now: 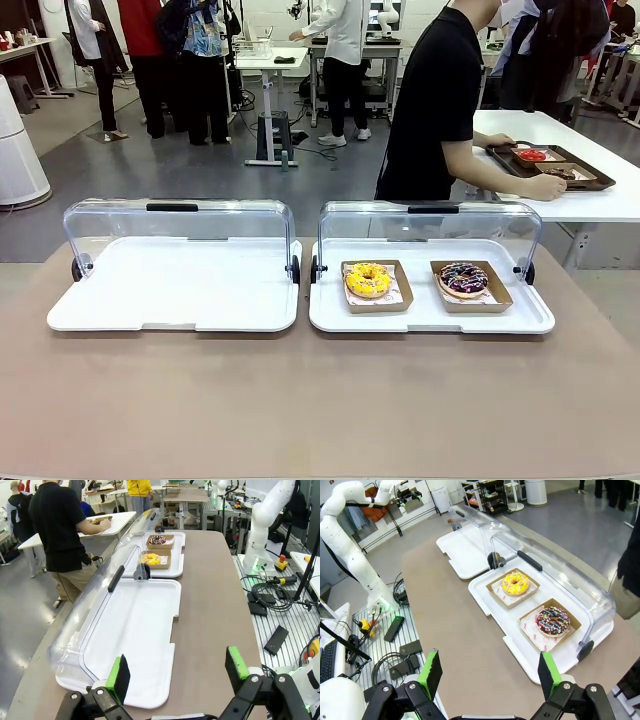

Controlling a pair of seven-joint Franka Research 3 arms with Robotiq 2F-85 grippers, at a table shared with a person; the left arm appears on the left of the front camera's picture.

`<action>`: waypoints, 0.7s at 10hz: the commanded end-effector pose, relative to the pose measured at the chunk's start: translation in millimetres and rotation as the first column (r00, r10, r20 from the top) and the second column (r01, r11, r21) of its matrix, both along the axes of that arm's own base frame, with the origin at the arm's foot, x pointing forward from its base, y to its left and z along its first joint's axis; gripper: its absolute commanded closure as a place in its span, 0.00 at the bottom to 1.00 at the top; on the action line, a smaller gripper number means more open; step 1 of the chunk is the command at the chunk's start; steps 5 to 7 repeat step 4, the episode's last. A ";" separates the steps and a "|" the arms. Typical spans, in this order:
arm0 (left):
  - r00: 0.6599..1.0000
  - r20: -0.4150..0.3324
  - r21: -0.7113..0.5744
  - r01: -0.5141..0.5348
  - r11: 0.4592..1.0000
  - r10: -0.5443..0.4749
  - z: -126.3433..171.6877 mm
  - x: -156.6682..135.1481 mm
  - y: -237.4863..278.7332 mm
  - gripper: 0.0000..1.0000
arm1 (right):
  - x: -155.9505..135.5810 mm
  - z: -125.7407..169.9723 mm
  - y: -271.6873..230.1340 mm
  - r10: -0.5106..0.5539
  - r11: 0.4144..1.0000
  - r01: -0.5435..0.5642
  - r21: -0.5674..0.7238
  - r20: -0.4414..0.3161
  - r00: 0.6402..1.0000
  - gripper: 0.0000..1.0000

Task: Provide the desired donut to the person.
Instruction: Place the picked Paper togo box onto the Handle tray extended by the person.

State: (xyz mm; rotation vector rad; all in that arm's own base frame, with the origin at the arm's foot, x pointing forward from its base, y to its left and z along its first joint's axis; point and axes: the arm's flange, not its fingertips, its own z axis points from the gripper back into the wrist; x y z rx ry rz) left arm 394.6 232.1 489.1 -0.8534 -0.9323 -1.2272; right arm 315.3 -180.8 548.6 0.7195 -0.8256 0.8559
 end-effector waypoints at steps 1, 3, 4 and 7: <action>1.000 -0.007 0.007 -0.011 1.000 0.011 1.1 -0.2 0.8 0.00 | 1.6 0.0 0.4 0.007 1.000 -0.007 0.021 0.017 1.000 0.00; 1.000 -0.007 0.007 -0.011 1.000 0.011 1.1 -0.2 0.8 0.00 | 1.6 0.0 0.4 0.007 1.000 -0.007 0.021 0.017 1.000 0.00; 1.000 -0.007 0.007 -0.011 1.000 0.011 1.1 -0.2 0.8 0.00 | 1.6 0.0 0.4 0.007 1.000 -0.007 0.021 0.017 1.000 0.00; 1.000 -0.007 0.007 -0.011 1.000 0.011 1.1 -0.2 0.8 0.00 | 1.6 0.0 0.4 0.007 1.000 -0.007 0.021 0.017 1.000 0.00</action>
